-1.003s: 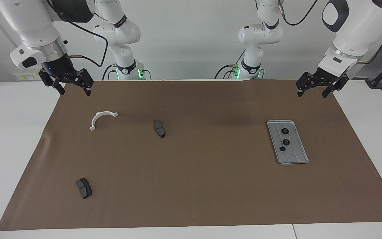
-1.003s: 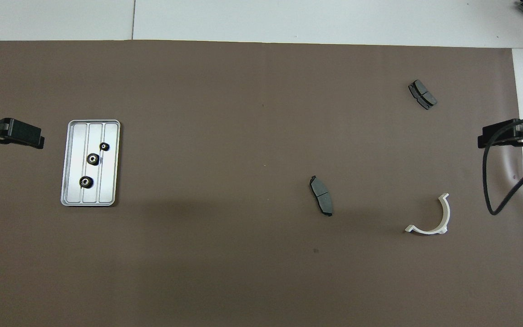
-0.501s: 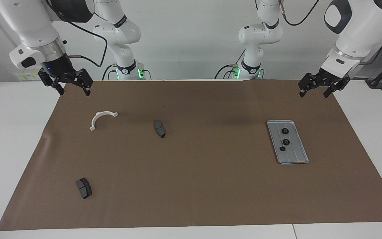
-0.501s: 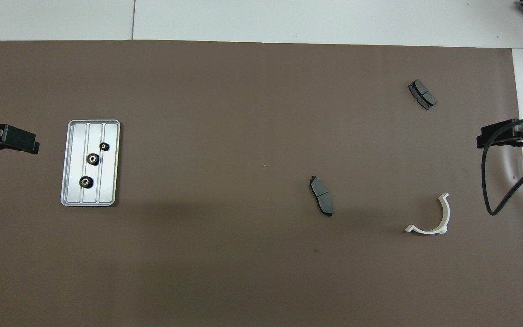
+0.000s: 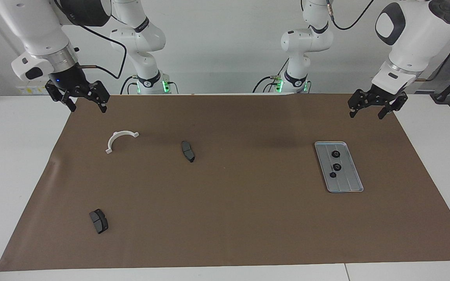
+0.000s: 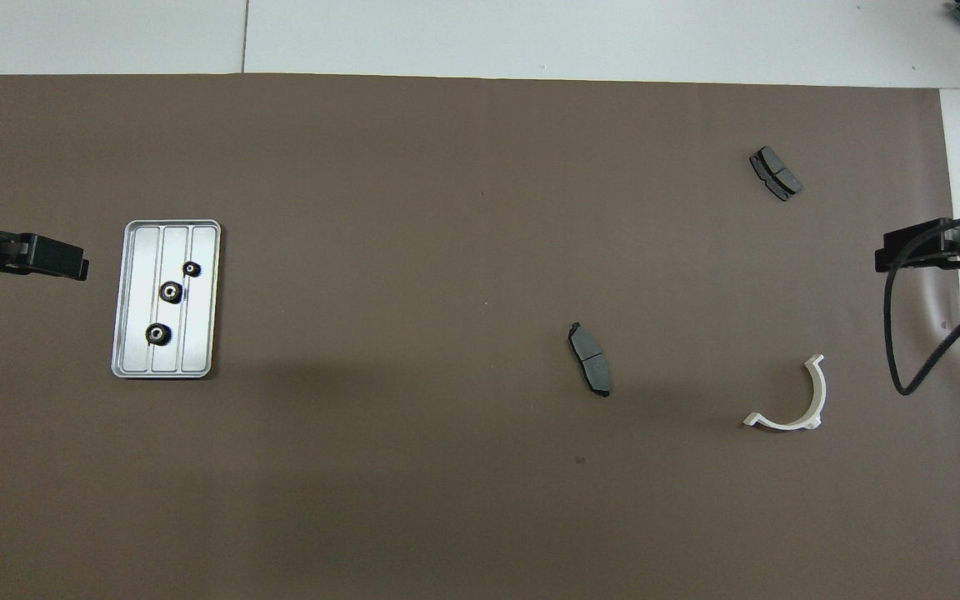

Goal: Place bearing gear from tray to pile
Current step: 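Reach the left gripper toward the metal tray of black gears, then grasp a black bearing gear in the tray with the left gripper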

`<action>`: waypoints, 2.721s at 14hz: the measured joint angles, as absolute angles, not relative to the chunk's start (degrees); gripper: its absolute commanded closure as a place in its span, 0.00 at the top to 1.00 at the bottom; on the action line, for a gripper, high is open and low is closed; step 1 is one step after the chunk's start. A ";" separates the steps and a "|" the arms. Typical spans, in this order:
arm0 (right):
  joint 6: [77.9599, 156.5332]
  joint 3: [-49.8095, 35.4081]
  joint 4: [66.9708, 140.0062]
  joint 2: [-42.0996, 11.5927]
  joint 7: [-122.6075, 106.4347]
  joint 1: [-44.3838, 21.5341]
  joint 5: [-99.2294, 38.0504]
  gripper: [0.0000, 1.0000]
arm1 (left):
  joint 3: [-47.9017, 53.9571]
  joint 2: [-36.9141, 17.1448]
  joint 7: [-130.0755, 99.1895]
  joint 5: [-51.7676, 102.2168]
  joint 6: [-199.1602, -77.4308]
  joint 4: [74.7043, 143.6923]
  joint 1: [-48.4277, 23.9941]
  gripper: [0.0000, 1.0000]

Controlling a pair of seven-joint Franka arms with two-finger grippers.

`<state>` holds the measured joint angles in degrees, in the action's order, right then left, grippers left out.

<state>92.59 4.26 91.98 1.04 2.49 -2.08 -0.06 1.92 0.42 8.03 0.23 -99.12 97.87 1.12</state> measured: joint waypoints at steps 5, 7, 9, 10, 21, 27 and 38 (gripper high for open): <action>92.59 4.26 91.98 1.04 2.49 -2.08 -0.06 1.00 | 2.12 -6.71 8.03 0.23 -108.48 99.04 1.07 1.00; 92.59 4.26 91.98 1.04 2.49 -2.08 -0.06 1.00 | 2.20 -10.19 8.03 0.23 -112.93 99.47 1.04 1.00; 92.59 4.26 91.98 1.04 2.49 -2.08 -0.06 1.00 | 2.34 -13.41 8.03 0.23 -116.92 100.01 0.84 1.00; 92.59 4.26 91.98 1.04 2.49 -2.08 -0.06 1.00 | 2.38 -14.86 8.03 0.23 -118.93 100.26 0.47 1.00; 92.59 4.26 91.98 1.04 2.49 -2.08 -0.06 1.00 | 1.91 -21.88 8.02 0.23 -134.10 106.93 0.58 0.88; 92.59 4.26 91.98 1.04 2.49 -2.08 -0.06 1.00 | 1.90 -21.87 8.02 0.23 -134.32 108.90 0.59 0.65; 92.59 4.26 91.98 1.04 2.49 -2.08 -0.06 1.00 | 2.17 -21.31 8.02 0.29 -134.65 110.21 0.55 0.18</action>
<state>92.59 4.26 91.98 1.04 2.49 -2.08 -0.06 2.17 -21.31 8.02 0.29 -134.65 110.21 0.55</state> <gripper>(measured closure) 0.000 0.696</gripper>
